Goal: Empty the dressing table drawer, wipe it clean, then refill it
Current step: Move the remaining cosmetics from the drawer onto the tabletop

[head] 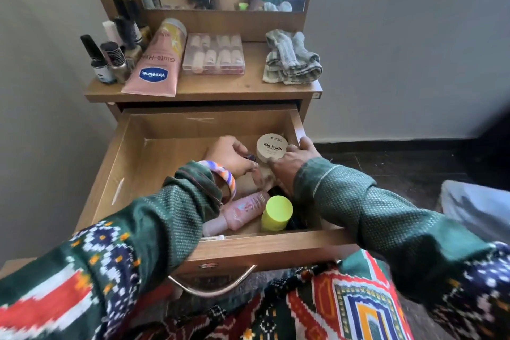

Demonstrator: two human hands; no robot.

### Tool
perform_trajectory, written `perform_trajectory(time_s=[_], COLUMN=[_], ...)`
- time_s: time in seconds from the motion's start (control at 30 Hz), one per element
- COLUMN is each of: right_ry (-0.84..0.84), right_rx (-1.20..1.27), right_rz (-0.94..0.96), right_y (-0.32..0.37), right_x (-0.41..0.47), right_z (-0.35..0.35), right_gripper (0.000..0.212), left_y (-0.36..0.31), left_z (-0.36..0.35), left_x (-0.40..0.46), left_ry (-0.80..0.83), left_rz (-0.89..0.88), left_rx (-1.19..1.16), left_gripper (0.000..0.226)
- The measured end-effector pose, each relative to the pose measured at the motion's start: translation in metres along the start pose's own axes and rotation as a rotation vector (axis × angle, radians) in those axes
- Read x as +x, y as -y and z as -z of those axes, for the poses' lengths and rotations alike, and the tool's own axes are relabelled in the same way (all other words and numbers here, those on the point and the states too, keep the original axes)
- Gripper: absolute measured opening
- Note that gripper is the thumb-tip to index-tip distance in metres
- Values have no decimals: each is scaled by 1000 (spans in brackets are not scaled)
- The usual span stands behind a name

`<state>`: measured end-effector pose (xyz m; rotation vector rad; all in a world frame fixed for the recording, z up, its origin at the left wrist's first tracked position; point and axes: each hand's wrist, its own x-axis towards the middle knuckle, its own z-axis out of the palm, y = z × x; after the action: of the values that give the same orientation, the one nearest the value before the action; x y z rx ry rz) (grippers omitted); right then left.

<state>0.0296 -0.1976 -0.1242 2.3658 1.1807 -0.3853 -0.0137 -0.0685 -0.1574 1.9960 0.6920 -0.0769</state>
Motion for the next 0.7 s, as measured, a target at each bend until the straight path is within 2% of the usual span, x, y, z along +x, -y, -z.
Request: perform_trajectory(time_s=[0.23,0.3,0.4,0.47,0.5,0.57,0.7], right_ry=[-49,-82,-59,-85,-121,-207,-300], right_rx=[114,175,452,355,404,670,1515], right_rz=[-6,-4,-41,-23,-48,-69,-32], right_y=[1,1,3,4,2,-3,-12], right_x=[-4,1,1,-1,-1,-3,0], right_z=[0,-4,-4,1,2,9,17], right_gripper=[58,50,21,24,28,31,35], left_y=[17,20,21,21,21,22,24], left_z=[43,45,43,40,39,38,40], left_x=[-16,-20,-23,-26,-28,-29,-26], left_ry=[31,28,22,14,10,-7,-64], left_rz=[-73,-69,-84,-111,-124,-145,-154], left_rx=[-70,-120,-175,-181,-181,-187,-249], left_gripper=[26,25,23,24,25,26,26])
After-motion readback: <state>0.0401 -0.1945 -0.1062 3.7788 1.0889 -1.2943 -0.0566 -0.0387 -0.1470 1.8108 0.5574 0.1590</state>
